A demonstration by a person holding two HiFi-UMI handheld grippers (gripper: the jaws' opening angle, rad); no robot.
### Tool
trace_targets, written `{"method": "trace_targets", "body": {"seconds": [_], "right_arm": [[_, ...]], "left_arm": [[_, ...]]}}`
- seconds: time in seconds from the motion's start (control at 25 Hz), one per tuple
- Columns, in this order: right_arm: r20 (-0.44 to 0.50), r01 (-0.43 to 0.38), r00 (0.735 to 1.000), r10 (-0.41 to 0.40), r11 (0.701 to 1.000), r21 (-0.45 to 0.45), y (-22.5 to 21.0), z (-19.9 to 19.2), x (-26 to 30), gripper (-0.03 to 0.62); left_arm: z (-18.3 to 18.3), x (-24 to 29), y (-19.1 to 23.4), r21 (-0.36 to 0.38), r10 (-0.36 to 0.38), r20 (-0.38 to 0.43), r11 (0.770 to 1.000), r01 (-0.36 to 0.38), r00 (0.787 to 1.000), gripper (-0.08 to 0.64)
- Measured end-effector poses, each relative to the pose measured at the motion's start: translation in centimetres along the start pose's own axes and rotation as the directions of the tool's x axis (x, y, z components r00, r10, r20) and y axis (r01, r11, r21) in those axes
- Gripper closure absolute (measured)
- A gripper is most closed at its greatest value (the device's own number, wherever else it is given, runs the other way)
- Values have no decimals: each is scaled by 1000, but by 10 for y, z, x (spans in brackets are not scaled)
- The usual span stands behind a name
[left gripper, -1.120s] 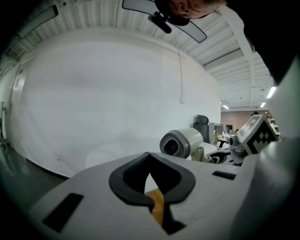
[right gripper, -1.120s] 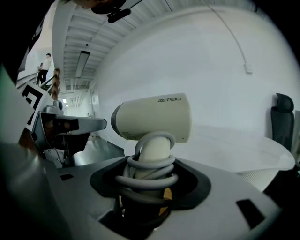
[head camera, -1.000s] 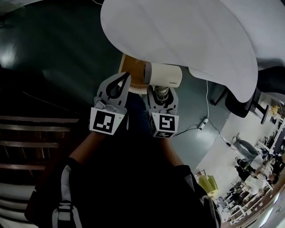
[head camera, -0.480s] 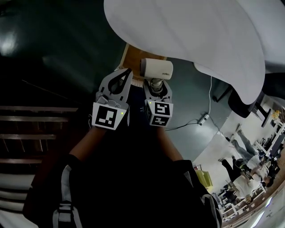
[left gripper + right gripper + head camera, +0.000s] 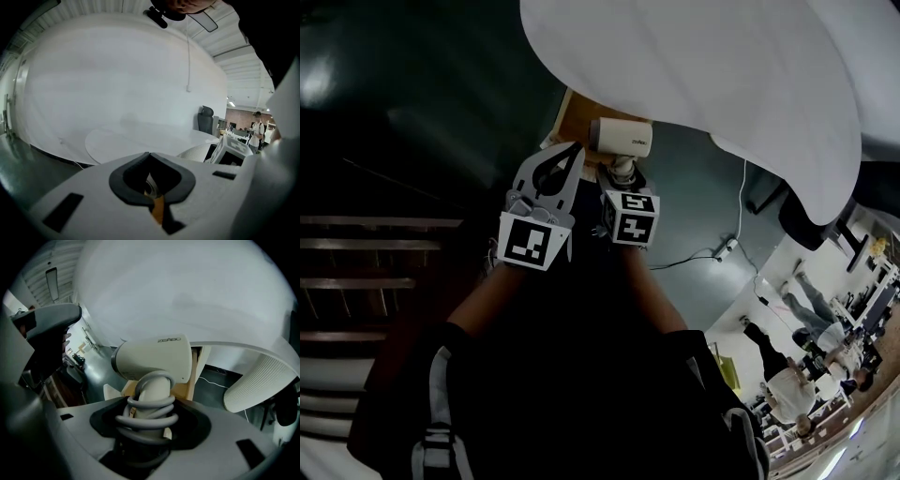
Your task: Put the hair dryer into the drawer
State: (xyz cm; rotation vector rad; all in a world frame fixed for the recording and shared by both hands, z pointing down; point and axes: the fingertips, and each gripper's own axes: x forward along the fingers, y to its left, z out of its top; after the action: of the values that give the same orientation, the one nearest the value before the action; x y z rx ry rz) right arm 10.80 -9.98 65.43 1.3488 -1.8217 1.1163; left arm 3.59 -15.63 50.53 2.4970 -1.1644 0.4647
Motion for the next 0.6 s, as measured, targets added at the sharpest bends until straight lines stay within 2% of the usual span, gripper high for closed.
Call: {"method": "trace_targets", "body": {"seconds": [0.2, 0.28, 0.6], "right_arm": [[-58, -32, 998, 33, 999, 15, 7, 11, 11, 316], [-112, -47, 993, 48, 999, 11, 7, 5, 17, 316], [-293, -133, 950, 111, 989, -56, 9, -2, 37, 316]], "left_arm": [[-1, 4, 9, -14, 17, -4, 1000, -17, 1000, 552], [-1, 7, 15, -21, 25, -8, 999, -25, 1000, 552], [-1, 13, 31, -43, 60, -12, 997, -60, 998, 552]]}}
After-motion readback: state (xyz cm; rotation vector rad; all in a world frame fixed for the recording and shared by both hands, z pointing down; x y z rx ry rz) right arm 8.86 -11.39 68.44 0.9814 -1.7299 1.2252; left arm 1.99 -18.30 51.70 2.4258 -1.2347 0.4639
